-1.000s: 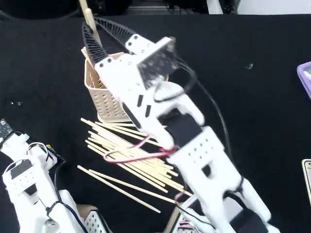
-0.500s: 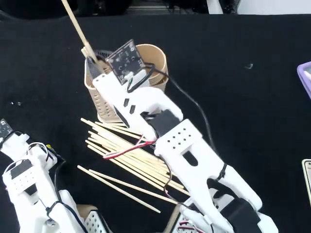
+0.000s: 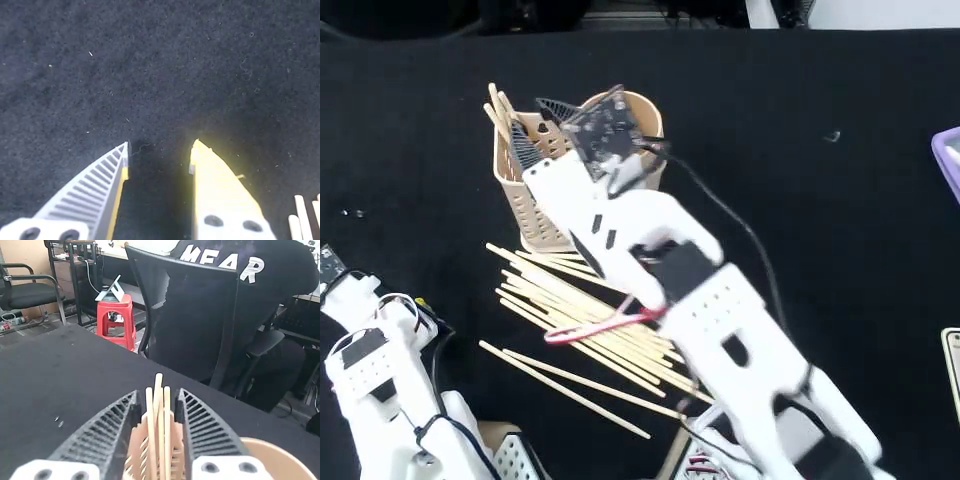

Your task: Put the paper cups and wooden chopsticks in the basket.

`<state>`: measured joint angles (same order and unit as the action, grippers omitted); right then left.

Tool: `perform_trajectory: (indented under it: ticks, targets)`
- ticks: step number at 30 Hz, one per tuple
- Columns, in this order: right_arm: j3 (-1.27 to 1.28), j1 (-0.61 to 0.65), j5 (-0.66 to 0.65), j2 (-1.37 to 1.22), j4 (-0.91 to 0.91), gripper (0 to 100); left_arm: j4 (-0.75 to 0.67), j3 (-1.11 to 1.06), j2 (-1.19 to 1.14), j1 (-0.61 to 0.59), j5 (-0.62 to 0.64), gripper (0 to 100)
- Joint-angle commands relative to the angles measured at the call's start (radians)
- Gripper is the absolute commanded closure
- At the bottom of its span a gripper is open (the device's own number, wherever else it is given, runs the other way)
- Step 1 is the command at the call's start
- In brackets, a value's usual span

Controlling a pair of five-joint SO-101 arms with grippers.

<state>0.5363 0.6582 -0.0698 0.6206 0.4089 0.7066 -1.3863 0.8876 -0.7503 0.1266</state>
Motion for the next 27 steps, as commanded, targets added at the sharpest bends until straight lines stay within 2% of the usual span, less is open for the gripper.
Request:
perform_trajectory:
  ticks: [1,4,7,10,17,22,27]
  targets:
    - [-0.062,0.055,0.002,0.14,0.278,88.5,-0.012,0.05,0.015,0.012,0.003,79]
    - [0.004,0.129,0.002,0.199,0.532,88.5,-0.012,0.05,0.015,0.012,0.003,79]
    - [0.157,0.235,0.002,0.236,0.651,88.3,-0.012,0.054,0.015,0.005,0.003,79]
    - [0.346,0.307,0.002,0.265,0.614,88.2,-0.012,0.054,0.015,0.004,0.003,79]
    - [0.725,0.433,0.003,0.271,0.327,88.1,-0.015,0.051,0.015,0.004,0.003,79]
    - [0.832,0.519,0.012,0.271,0.279,88.1,-0.018,0.054,0.015,-0.008,0.002,79]
    - [0.854,0.528,0.012,0.271,0.281,88.1,-0.018,0.059,0.015,-0.045,0.006,79]
